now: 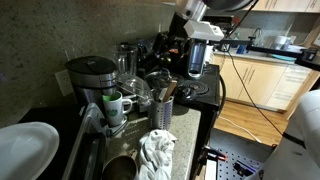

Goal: Cover the blender

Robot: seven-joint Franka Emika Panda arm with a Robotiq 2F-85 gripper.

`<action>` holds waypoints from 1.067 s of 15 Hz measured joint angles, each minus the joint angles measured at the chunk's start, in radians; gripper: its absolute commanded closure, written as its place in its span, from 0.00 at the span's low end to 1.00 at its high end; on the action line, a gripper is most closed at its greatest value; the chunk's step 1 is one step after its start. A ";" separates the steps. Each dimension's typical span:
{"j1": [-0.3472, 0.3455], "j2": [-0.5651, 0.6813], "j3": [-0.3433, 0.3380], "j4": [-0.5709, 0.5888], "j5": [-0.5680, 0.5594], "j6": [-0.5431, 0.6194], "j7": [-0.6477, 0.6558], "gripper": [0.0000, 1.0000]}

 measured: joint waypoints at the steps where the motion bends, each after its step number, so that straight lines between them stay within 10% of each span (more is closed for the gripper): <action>1: -0.031 0.019 0.001 -0.018 -0.022 0.047 0.032 0.00; 11: -0.379 0.229 0.070 -0.116 -0.293 0.335 0.521 0.00; 16: -0.365 0.244 0.055 -0.113 -0.303 0.336 0.536 0.00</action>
